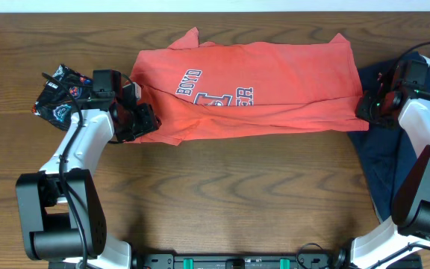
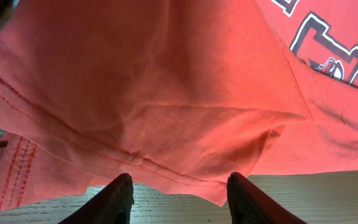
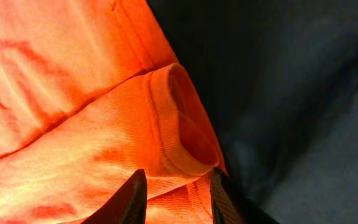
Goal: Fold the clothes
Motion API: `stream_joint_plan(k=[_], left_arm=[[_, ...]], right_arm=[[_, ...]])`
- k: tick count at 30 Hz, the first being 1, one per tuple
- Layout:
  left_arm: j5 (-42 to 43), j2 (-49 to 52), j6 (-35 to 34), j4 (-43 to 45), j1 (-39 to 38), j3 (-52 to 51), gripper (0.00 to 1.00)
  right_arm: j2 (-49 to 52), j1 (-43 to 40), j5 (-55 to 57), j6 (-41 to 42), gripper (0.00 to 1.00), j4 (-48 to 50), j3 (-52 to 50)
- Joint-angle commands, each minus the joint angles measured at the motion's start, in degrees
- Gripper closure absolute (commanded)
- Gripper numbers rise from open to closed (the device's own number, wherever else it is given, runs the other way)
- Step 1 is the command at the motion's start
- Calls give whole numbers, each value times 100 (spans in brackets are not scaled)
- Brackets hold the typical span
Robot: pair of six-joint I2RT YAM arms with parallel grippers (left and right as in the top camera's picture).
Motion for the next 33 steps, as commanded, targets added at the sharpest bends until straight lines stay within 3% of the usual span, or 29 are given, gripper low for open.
stream_joint_plan(k=[1, 5, 18, 20, 24, 33], left_arm=[[-94, 37, 76, -33, -7, -35, 49], [-94, 37, 76, -31, -7, -35, 49], [-94, 37, 76, -33, -7, -35, 49], [-94, 37, 76, -33, -7, -35, 49], [-94, 37, 76, -33, -7, -35, 49], [-94, 37, 76, -28, -7, -35, 49]], right_arm=[[22, 33, 254, -24, 67, 68, -4], [22, 33, 247, -22, 73, 162, -4], [164, 87, 234, -24, 72, 256, -9], [251, 98, 232, -22, 76, 254, -9], [267, 107, 232, -13, 99, 256, -7], [83, 90, -326, 179, 99, 369, 229]])
